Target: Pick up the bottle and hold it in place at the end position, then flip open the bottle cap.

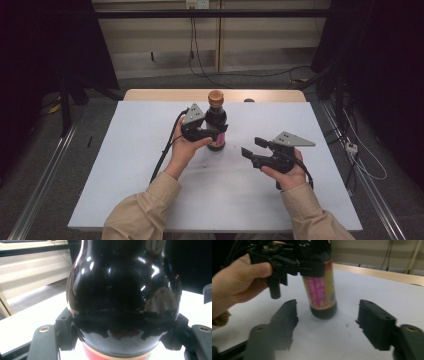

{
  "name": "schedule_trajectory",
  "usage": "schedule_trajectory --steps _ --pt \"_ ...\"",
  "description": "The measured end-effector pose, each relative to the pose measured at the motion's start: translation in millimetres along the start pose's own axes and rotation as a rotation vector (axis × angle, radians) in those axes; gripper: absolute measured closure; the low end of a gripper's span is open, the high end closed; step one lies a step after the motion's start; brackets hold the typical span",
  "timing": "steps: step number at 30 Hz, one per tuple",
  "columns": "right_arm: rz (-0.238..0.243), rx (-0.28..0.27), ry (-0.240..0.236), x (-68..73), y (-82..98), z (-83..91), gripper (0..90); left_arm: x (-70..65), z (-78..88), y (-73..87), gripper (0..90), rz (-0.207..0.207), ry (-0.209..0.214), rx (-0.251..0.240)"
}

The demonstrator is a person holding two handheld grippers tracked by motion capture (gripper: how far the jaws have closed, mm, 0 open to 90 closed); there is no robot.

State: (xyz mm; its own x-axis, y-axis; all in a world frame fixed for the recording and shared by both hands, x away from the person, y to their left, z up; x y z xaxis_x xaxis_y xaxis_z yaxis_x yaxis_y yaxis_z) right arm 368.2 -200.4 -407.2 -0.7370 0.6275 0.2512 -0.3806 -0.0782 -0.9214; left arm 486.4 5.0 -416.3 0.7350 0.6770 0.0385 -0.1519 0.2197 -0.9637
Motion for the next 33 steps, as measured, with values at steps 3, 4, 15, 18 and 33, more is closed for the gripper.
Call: schedule_trajectory --steps 3,4,15,18,33 --pt "-0.006 -0.009 0.016 -2.5 -8.4 -1.1 43.7 -0.3 0.4 -0.2 29.4 -0.004 -0.001 0.004" --pt "-0.007 -0.013 0.007 -2.9 -12.2 -1.9 44.5 -0.2 0.3 -0.2 29.5 -0.002 -0.003 0.004" --pt "0.006 -0.019 0.013 -4.3 -39.3 -11.9 57.5 -0.7 -0.7 -1.0 29.6 0.007 -0.005 0.01" --pt "0.006 -0.01 0.015 -5.1 -43.4 -14.4 59.8 -0.6 -0.5 -1.0 29.6 0.007 -0.004 0.012" --pt "0.026 0.016 -0.001 -7.0 -66.6 -20.1 76.3 -0.5 -0.3 -1.1 29.6 0.007 -0.004 0.015"
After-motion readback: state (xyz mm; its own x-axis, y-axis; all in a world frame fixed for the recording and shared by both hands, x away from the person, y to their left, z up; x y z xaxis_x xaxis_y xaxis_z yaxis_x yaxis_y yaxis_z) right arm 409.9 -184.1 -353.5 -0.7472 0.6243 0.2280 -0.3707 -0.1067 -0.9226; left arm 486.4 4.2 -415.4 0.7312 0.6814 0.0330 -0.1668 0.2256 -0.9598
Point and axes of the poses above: each handheld gripper's, and its own axes: z roughly backward along the jaws, y roughly out of its underside, x roughly to its left, the point moved 4 cm from there along -z, roughly forward along the jaws, and after that the axes turned 13 degrees about -y, right-handed, at the moved point
